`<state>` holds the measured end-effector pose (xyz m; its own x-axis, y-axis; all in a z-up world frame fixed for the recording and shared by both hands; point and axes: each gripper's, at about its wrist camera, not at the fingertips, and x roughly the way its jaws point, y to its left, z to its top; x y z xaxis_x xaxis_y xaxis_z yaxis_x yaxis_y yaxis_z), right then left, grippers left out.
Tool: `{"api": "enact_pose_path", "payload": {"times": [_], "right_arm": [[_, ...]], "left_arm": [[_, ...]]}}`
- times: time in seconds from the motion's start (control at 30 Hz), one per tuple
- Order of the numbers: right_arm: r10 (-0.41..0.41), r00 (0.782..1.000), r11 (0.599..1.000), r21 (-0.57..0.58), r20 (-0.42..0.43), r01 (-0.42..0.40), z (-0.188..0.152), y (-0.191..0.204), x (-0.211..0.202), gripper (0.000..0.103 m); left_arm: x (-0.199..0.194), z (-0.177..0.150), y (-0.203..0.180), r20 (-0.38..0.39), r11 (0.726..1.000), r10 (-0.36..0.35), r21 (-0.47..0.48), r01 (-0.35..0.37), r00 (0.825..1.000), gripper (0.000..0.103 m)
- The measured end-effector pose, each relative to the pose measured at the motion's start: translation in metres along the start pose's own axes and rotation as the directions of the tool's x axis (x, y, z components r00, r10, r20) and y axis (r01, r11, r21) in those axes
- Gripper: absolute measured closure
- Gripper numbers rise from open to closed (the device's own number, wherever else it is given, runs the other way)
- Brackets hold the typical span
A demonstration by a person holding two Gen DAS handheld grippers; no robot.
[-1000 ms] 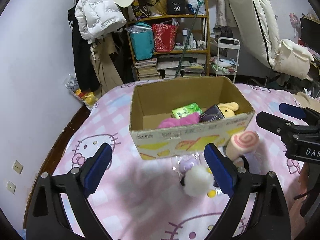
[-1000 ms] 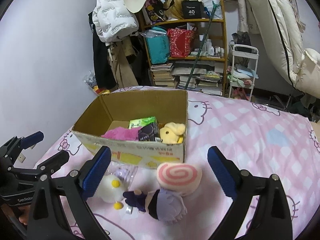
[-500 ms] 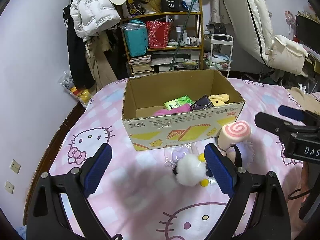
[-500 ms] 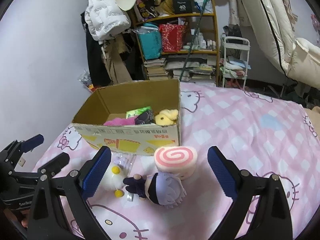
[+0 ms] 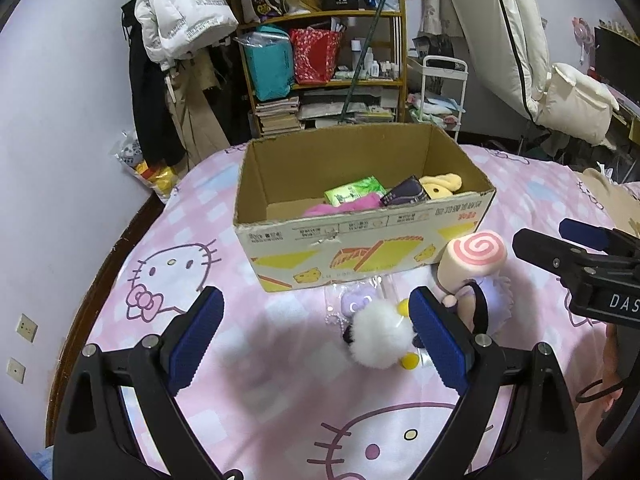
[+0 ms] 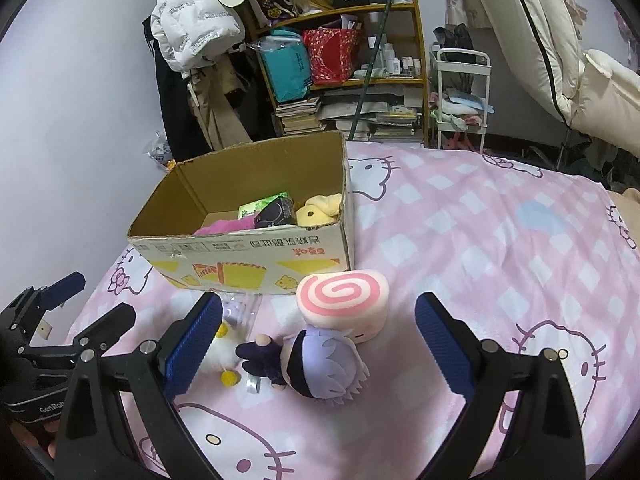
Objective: Organize soft objects
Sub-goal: 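Lower the left tool onto the white chick plush while the right tool lowers onto the purple-haired doll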
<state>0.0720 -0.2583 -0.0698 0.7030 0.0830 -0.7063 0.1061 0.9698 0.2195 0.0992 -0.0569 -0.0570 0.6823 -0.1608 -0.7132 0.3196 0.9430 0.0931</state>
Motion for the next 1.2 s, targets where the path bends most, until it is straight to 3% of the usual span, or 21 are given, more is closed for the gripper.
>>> {"api": "enact_pose_path", "payload": {"times": [0.27, 0.67, 1.2], "right_arm": [[-0.004, 1.0, 1.0, 0.0, -0.024, 0.004, -0.003, 0.0, 0.008, 0.002], [-0.02, 0.997, 0.999, 0.029, -0.07, 0.022, -0.006, -0.007, 0.024, 0.002], [-0.003, 0.987, 0.995, 0.097, -0.158, 0.018, -0.013, -0.018, 0.05, 0.002]], "left_arm": [[0.011, -0.005, -0.011, -0.016, 0.999, 0.027, 0.041, -0.026, 0.999, 0.01], [0.03, -0.005, -0.018, -0.039, 0.998, -0.043, 0.04, 0.045, 0.998, 0.011], [0.067, -0.016, -0.028, -0.147, 0.998, -0.028, 0.051, 0.036, 0.989, 0.011]]}}
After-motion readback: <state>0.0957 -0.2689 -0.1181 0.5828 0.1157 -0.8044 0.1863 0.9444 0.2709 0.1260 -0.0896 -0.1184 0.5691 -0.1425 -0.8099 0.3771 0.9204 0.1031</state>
